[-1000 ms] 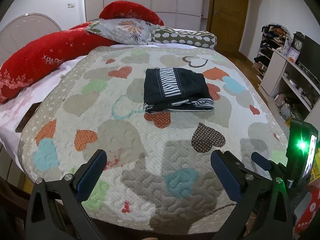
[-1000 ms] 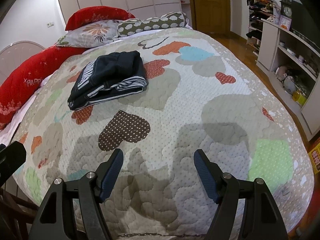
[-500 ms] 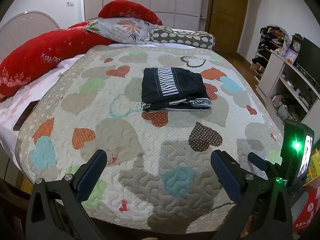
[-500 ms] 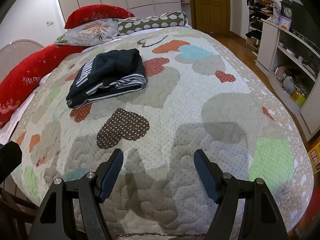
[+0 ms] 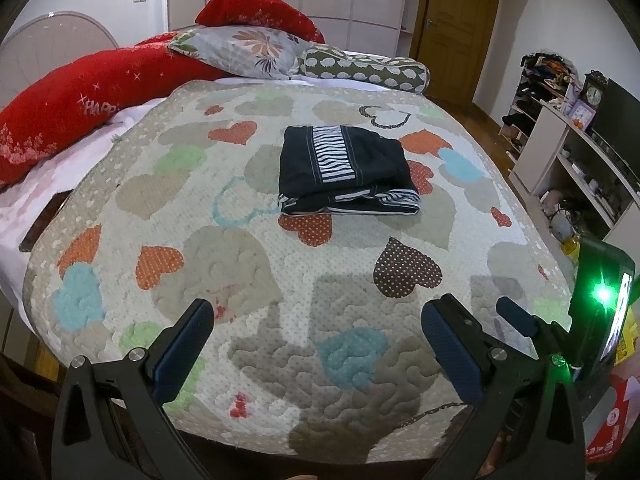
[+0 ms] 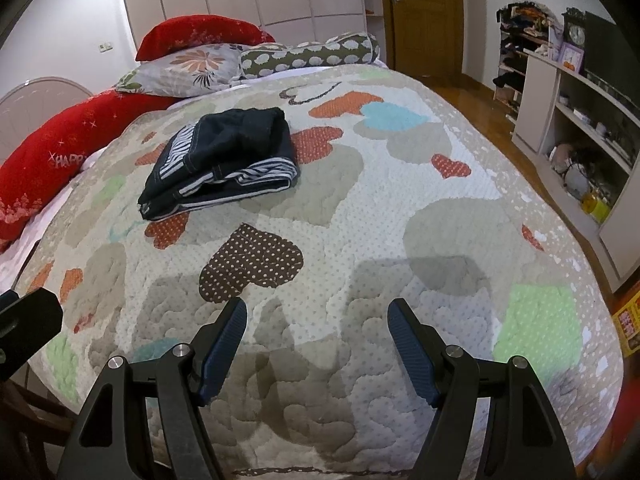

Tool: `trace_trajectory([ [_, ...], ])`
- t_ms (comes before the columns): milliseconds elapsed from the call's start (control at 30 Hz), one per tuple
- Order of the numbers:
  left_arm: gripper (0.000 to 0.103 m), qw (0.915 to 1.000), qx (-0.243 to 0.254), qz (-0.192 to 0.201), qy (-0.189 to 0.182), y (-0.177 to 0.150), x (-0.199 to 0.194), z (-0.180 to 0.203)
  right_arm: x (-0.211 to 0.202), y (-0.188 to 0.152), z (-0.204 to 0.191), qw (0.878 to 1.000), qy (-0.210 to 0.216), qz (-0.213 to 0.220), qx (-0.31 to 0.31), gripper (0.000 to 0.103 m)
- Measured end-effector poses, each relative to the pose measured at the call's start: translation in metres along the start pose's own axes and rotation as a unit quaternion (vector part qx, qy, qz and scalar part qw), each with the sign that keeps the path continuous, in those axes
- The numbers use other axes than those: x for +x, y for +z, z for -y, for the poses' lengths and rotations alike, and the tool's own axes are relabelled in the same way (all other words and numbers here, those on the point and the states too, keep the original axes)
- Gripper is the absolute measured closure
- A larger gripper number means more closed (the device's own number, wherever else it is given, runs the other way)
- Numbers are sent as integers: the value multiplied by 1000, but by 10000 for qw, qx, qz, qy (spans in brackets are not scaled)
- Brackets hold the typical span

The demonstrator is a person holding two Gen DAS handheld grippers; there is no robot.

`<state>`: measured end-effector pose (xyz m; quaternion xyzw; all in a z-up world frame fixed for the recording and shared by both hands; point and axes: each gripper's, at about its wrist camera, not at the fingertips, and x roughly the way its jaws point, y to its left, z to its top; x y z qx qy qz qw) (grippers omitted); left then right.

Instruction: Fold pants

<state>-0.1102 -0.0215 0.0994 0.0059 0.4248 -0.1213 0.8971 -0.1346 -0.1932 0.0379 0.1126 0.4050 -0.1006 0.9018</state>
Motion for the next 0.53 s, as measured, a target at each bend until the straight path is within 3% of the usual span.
trace_trajectory([
  [533, 0, 9990, -242, -268, -260, -1, 18, -9, 4, -3, -6, 9999, 10, -25, -168, 26],
])
